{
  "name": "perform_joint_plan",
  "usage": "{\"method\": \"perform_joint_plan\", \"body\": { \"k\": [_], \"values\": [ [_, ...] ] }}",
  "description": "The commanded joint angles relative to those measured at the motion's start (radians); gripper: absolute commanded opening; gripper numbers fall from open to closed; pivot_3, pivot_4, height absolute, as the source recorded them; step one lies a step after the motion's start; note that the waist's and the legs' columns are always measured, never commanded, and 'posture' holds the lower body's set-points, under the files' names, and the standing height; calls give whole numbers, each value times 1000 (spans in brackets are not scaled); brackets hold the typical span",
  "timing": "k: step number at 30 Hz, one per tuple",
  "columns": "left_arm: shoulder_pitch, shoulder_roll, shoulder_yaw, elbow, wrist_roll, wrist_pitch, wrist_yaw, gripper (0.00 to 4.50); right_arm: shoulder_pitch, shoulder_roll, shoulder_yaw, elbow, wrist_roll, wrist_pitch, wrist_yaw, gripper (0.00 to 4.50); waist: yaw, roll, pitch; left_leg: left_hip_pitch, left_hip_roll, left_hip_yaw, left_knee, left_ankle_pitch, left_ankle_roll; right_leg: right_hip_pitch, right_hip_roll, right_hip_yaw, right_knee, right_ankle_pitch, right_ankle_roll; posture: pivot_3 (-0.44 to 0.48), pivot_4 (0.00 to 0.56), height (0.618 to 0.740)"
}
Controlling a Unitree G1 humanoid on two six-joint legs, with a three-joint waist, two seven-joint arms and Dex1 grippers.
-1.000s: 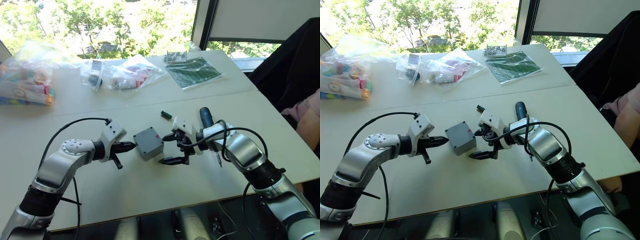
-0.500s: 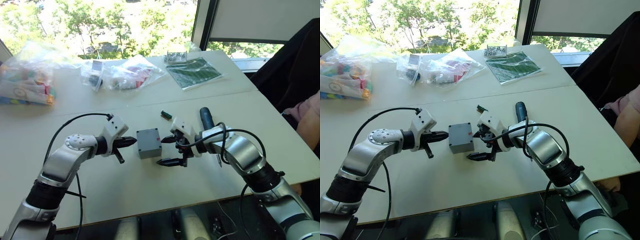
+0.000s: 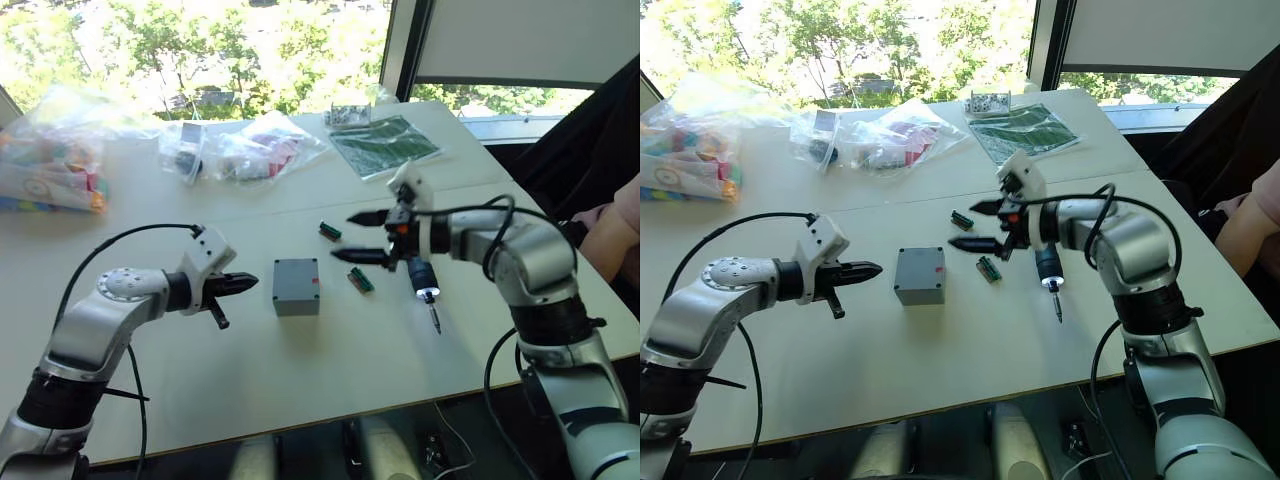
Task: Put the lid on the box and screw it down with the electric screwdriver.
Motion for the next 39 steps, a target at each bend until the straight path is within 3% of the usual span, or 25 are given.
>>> {"method": "perform_joint_plan", "body": {
  "k": [1, 10, 20, 24, 29, 39],
  "values": [
    [-9, -28, 102, -49, -89, 42, 23, 0, -91, 84, 25, 274, -123, -232, -90, 4444, -2, 0, 0, 0, 0, 0, 0, 0, 0, 0, 0, 0, 0, 0, 0, 0, 150, 740],
    [-1, -60, 105, -77, -104, 57, 99, 0, -330, 291, 98, 931, -310, -602, -99, 4444, -5, 1, 0, 0, 0, 0, 0, 0, 0, 0, -1, 0, 1, 3, 0, 0, 150, 740],
    [61, -62, 124, -134, -121, 65, 145, 0, -412, 347, 79, 1161, -394, -713, -120, 4444, -4, 1, 0, 0, 0, 0, 0, 0, 0, 0, -1, 0, 1, 3, 0, 0, 150, 740],
    [70, -66, 117, -139, -124, 62, 157, 0, -424, 362, 68, 1197, -414, -730, -140, 3524, -7, 1, 0, 0, 0, 0, 0, 0, 0, 0, 0, 0, 1, 3, 0, 0, 150, 740],
    [67, -66, 111, -136, -126, 59, 162, 0, -429, 371, 55, 1222, -430, -737, -157, 1807, -11, 1, 0, 0, 0, 0, 0, 0, 0, 0, -1, 0, 1, 3, 0, 0, 150, 740],
    [63, -69, 95, -114, -115, 37, 160, 0, -433, 391, 29, 1257, -460, -743, -208, 1807, -24, 1, 0, 0, 0, 0, -1, 0, 0, 0, -1, 0, 1, 3, 0, 0, 150, 740]
  ]
}}
